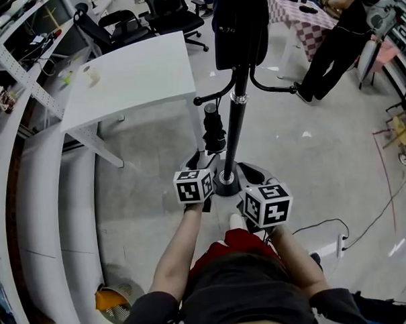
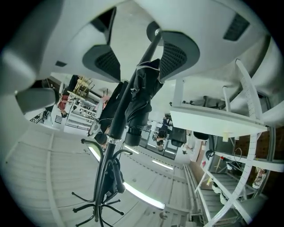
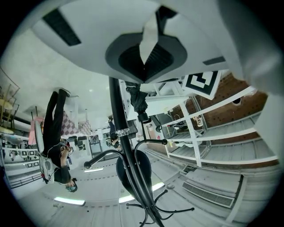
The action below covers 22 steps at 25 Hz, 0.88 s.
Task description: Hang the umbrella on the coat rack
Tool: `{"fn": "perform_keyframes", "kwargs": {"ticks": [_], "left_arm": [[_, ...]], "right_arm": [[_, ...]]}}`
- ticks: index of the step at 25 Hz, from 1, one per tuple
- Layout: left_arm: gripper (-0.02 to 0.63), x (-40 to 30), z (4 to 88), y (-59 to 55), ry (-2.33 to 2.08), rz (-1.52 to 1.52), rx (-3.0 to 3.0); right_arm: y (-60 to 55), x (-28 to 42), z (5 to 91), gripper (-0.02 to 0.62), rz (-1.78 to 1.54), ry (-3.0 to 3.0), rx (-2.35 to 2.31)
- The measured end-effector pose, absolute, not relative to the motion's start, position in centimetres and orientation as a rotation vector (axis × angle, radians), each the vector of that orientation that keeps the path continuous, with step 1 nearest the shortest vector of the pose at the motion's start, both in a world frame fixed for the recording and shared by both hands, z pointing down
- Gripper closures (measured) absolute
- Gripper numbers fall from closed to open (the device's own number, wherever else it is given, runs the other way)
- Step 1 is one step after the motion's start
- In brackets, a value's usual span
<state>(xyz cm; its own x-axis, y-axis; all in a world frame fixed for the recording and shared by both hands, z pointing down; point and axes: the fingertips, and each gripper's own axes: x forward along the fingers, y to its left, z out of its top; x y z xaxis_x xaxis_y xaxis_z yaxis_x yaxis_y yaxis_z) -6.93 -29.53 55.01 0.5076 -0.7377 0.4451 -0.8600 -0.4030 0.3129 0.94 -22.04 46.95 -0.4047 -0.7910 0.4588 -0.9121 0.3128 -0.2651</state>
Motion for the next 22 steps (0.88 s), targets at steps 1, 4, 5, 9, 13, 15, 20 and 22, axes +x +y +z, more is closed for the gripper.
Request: {"fn": "perform_keyframes", "kwargs": {"ticks": [1,4,5,9,13,15,20,22], "left_arm": [[0.326,-7.1,54.6,-29.3,-1.311,0.319,2.257],[0.366,-7.8,53.2,-28.5,-1.331,0.303,2.289],[0.384,-8.0,52.6,-28.2,-1.34,0.296,2.3],[0.468,-8.9,50.4,-26.9,-1.369,0.268,2.35],[0.537,-9.4,48.4,-25.4,-1.379,0.227,2.396],[0.557,-9.5,47.4,-24.6,-1.382,0.214,2.421],[0.583,-9.9,44.9,-22.6,-1.39,0.188,2.485],[0.586,-10.1,43.9,-22.0,-1.395,0.169,2.502]], "right_arm": [[-21.9,0.9,46.9,0.577,0.72,-2.338,1.552],[-21.4,0.7,46.6,0.577,0.717,-2.344,1.557],[-21.2,0.7,46.4,0.577,0.715,-2.346,1.559],[-20.6,0.6,45.8,0.577,0.703,-2.359,1.573],[-19.9,0.4,45.3,0.577,0.693,-2.373,1.577],[-19.5,0.2,45.1,0.577,0.687,-2.379,1.577],[-18.5,-0.4,44.5,0.577,0.665,-2.403,1.573],[-18.2,-0.5,44.2,0.577,0.651,-2.408,1.575]]}}
